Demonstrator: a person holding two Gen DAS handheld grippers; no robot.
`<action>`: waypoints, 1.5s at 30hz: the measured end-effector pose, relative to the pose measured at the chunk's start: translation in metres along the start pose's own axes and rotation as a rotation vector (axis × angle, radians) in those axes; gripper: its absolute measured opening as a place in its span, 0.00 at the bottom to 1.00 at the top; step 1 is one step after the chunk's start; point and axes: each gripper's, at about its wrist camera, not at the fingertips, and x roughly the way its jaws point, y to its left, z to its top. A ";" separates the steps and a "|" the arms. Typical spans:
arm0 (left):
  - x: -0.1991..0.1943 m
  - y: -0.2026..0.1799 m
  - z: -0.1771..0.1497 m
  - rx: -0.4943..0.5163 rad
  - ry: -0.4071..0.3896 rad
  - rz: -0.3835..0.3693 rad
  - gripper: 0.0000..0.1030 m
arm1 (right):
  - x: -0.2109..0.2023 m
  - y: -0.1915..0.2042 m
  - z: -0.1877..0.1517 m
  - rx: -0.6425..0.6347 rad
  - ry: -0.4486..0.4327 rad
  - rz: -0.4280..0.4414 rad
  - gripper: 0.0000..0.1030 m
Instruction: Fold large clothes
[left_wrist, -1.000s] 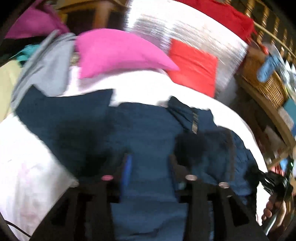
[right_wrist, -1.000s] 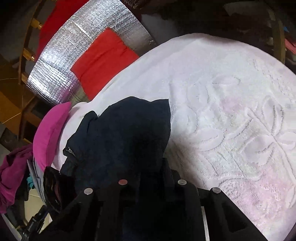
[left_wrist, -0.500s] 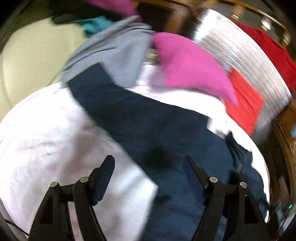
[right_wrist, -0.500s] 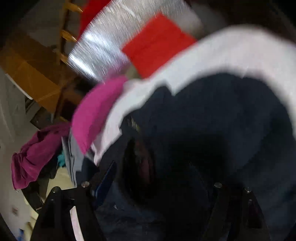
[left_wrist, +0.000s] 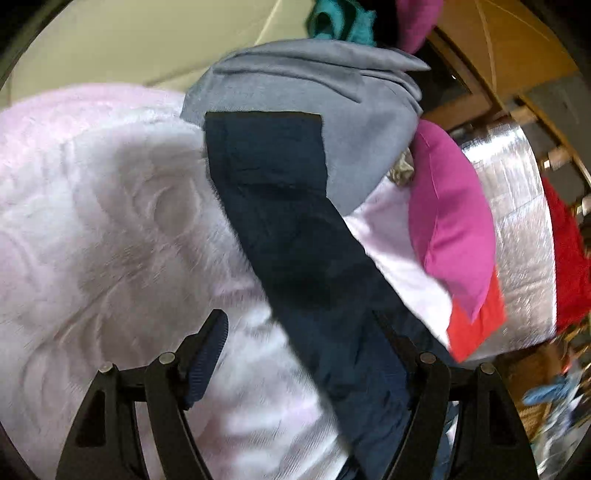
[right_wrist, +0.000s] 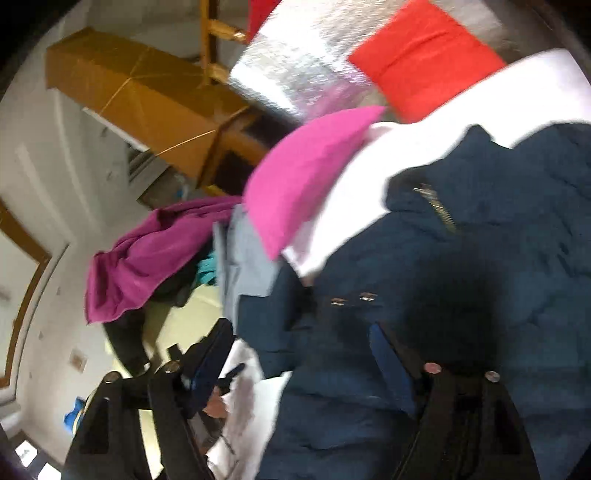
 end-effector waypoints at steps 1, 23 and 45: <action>0.006 0.001 0.005 -0.026 0.010 -0.018 0.75 | 0.002 -0.003 0.000 -0.010 0.018 -0.043 0.49; -0.011 -0.120 -0.001 0.337 -0.051 -0.259 0.08 | -0.086 -0.050 0.029 -0.022 -0.163 -0.306 0.41; 0.050 -0.298 -0.359 1.023 0.579 -0.128 0.35 | -0.194 -0.111 0.044 0.260 -0.306 -0.291 0.58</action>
